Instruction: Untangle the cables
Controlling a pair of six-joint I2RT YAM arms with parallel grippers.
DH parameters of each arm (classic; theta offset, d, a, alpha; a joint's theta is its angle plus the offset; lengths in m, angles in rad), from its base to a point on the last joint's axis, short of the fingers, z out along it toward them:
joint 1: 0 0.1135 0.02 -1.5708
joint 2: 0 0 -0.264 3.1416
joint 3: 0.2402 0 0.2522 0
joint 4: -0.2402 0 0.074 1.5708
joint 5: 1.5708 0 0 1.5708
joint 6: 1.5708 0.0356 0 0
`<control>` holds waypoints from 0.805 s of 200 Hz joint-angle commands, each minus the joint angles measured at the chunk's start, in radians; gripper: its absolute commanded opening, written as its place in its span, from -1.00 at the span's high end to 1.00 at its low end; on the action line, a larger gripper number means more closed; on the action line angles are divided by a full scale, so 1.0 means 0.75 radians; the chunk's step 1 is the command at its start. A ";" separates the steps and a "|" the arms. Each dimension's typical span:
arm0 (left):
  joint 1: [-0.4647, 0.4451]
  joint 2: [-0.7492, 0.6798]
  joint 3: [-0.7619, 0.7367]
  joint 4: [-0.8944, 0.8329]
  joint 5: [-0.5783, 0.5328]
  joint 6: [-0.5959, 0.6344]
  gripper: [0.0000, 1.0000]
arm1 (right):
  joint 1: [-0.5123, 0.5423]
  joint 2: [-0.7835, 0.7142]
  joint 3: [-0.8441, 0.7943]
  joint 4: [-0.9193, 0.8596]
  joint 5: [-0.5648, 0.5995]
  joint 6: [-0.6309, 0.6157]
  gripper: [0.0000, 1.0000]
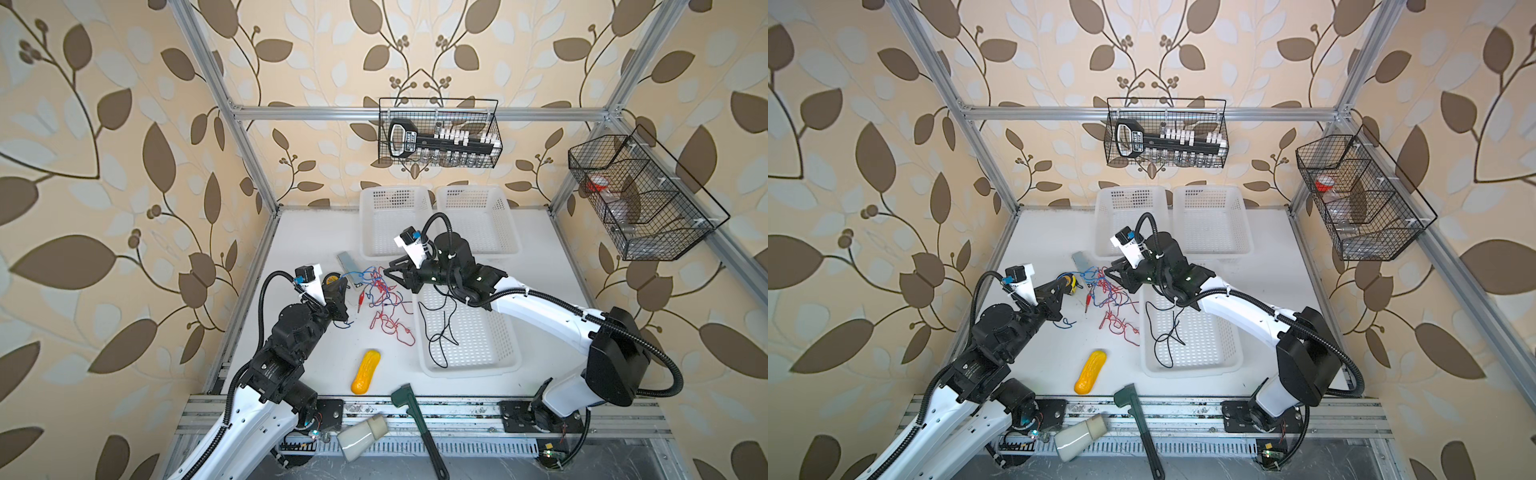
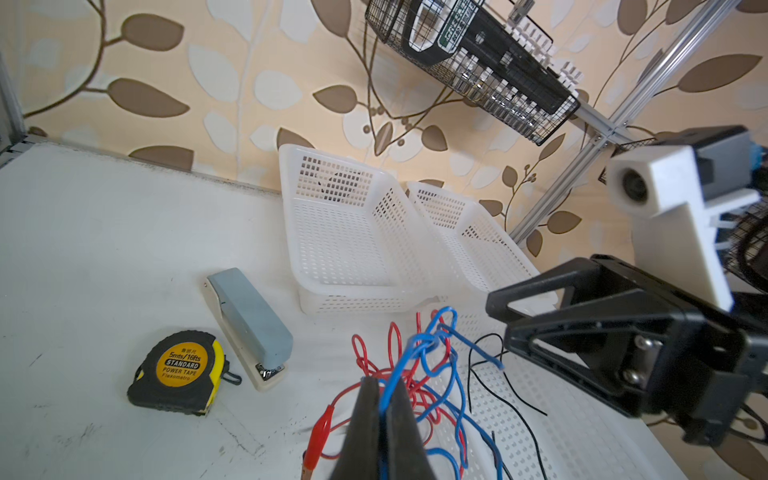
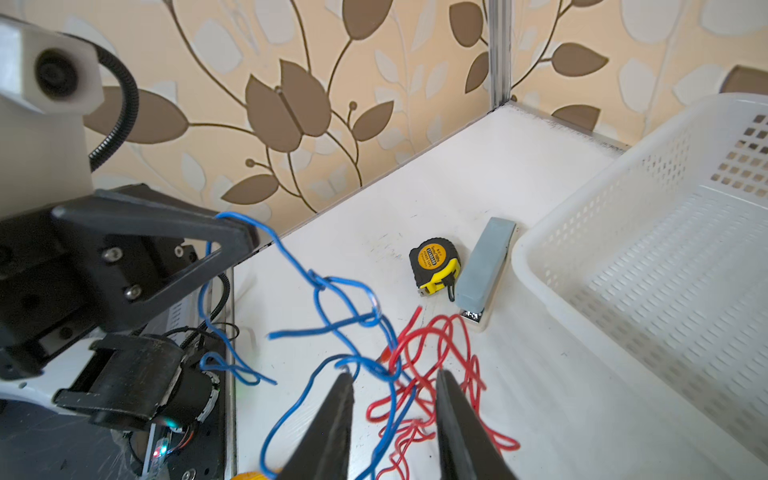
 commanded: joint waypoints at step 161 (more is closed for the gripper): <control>0.015 -0.050 -0.004 0.238 0.225 0.074 1.00 | -0.125 0.083 -0.266 0.335 -0.188 0.155 0.26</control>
